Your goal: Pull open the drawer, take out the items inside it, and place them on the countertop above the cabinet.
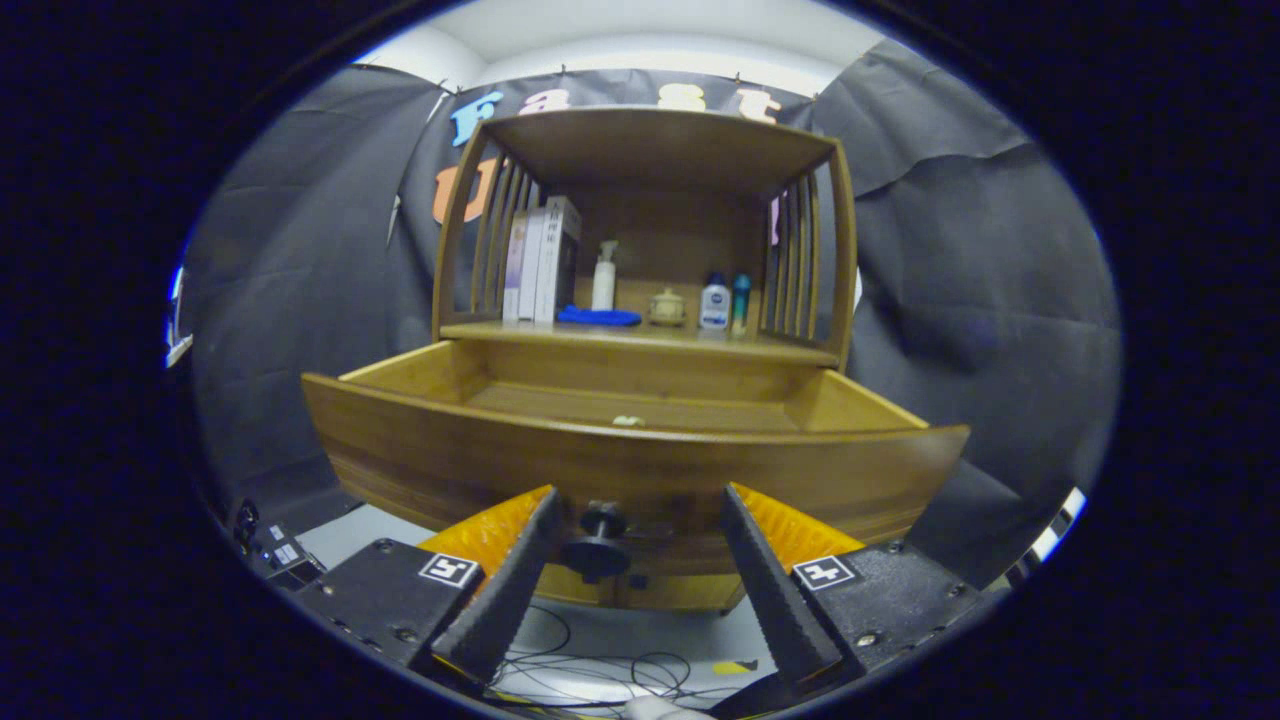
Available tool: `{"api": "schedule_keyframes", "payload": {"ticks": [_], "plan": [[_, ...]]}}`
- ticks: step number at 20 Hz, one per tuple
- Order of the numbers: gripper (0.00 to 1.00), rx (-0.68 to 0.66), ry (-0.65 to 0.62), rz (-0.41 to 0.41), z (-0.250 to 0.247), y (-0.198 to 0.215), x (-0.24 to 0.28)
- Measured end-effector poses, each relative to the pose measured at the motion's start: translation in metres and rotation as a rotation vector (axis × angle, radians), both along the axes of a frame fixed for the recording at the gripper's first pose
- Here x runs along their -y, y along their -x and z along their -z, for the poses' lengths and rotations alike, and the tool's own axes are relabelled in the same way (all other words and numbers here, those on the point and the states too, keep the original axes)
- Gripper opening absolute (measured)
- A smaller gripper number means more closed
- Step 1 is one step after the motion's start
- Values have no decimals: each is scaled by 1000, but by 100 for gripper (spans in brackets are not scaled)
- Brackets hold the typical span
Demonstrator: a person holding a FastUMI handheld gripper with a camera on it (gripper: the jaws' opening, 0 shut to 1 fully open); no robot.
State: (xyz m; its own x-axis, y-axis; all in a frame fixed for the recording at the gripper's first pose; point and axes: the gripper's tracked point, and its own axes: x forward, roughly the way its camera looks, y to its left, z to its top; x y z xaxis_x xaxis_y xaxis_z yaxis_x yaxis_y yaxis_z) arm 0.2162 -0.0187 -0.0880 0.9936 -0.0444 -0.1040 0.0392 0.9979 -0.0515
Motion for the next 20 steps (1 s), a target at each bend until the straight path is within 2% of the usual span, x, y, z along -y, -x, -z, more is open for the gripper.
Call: {"api": "schedule_keyframes", "payload": {"ticks": [1,6,9,15,20], "plan": [[100,19,-14,0,-10,2,0],[100,105,-76,-14,-74,23,4],[100,119,-91,-19,-100,19,6],[100,171,-112,-55,-175,-21,-2],[100,121,-147,-56,-221,-69,-19]]}}
